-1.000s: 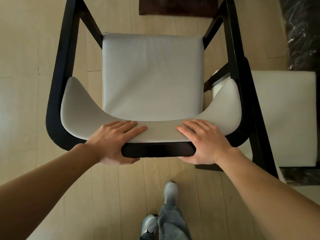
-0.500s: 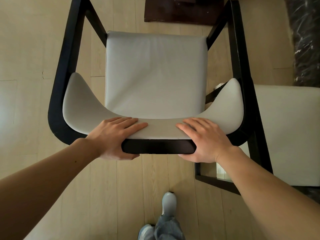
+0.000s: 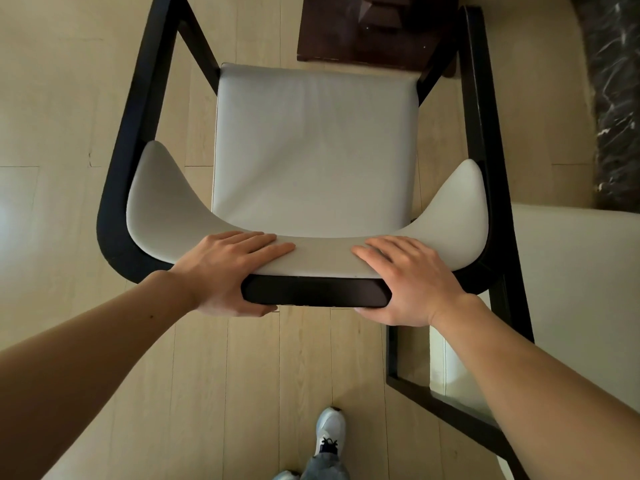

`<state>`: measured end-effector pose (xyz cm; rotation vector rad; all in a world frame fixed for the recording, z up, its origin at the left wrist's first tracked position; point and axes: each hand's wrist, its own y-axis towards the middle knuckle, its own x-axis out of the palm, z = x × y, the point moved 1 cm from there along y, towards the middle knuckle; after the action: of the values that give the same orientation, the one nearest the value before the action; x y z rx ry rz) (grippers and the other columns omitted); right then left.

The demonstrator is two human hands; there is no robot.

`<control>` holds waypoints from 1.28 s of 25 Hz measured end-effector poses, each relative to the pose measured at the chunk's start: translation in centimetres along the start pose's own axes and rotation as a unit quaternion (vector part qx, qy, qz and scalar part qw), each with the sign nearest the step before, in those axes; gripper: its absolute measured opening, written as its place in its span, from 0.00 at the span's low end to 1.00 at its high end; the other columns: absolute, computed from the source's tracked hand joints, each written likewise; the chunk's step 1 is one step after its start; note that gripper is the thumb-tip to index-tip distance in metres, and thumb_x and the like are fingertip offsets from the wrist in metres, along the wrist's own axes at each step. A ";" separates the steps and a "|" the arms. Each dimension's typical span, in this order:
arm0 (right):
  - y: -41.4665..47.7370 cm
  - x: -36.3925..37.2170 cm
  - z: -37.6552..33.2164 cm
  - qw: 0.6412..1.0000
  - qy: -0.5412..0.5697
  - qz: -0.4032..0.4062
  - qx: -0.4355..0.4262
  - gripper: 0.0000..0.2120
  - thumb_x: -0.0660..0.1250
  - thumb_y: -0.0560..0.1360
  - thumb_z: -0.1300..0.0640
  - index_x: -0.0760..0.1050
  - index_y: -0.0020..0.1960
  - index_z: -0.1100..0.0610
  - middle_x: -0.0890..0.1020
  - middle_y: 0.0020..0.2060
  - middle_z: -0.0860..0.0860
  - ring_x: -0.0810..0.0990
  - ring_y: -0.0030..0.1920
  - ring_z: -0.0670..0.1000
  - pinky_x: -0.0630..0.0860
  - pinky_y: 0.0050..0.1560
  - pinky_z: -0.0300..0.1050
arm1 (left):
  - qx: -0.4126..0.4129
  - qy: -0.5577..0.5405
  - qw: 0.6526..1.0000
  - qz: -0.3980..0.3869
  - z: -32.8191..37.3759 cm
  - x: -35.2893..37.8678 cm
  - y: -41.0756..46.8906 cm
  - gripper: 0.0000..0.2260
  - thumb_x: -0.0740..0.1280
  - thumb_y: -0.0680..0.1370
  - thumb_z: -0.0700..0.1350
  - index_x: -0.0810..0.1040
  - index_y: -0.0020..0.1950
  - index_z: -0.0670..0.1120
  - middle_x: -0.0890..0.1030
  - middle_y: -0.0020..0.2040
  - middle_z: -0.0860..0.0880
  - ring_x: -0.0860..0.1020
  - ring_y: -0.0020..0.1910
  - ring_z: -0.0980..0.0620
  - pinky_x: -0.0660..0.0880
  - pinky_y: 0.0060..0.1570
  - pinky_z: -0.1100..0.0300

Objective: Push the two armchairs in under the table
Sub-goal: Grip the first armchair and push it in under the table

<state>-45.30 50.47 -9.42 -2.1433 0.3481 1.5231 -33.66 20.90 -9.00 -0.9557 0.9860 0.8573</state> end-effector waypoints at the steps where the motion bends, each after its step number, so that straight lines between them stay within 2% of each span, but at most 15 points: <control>1: 0.4 -0.2 0.3 1.000 0.000 0.004 -0.001 0.39 0.65 0.66 0.29 0.69 0.69 0.52 0.78 0.62 0.52 0.76 0.63 0.57 0.73 0.65 0.55 | 0.001 0.003 1.000 0.004 -0.3 -0.2 0.4 0.43 0.62 0.68 0.74 0.61 0.78 0.54 0.74 0.69 0.49 0.74 0.65 0.46 0.66 0.64 0.53; 6: 2.0 -0.8 1.5 1.000 0.005 0.019 -0.001 0.38 0.66 0.65 0.30 0.71 0.67 0.52 0.79 0.59 0.52 0.77 0.60 0.57 0.73 0.62 0.54 | -0.001 0.008 1.000 0.014 -1.4 -0.6 1.8 0.43 0.63 0.68 0.73 0.61 0.78 0.54 0.75 0.69 0.49 0.74 0.64 0.47 0.70 0.62 0.51; 19: 4.9 -2.1 3.9 1.000 -0.001 0.010 -0.008 0.40 0.68 0.65 0.30 0.70 0.69 0.52 0.78 0.63 0.52 0.76 0.63 0.57 0.70 0.65 0.55 | -0.028 0.000 0.999 -0.016 -3.4 -2.1 4.7 0.43 0.60 0.68 0.74 0.56 0.78 0.56 0.72 0.71 0.49 0.73 0.66 0.45 0.72 0.62 0.46; 32: 9.6 -4.5 7.8 1.000 -0.009 -0.004 -0.018 0.40 0.66 0.66 0.29 0.69 0.70 0.52 0.78 0.64 0.53 0.76 0.64 0.58 0.71 0.66 0.56 | -0.024 -0.007 1.000 -0.014 -6.7 -4.3 9.0 0.42 0.61 0.69 0.73 0.58 0.78 0.55 0.73 0.70 0.48 0.74 0.65 0.45 0.72 0.61 0.47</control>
<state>-57.75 46.08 -9.53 -2.1552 0.3076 1.5536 -45.11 17.09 -8.93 -1.0014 0.9417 0.8665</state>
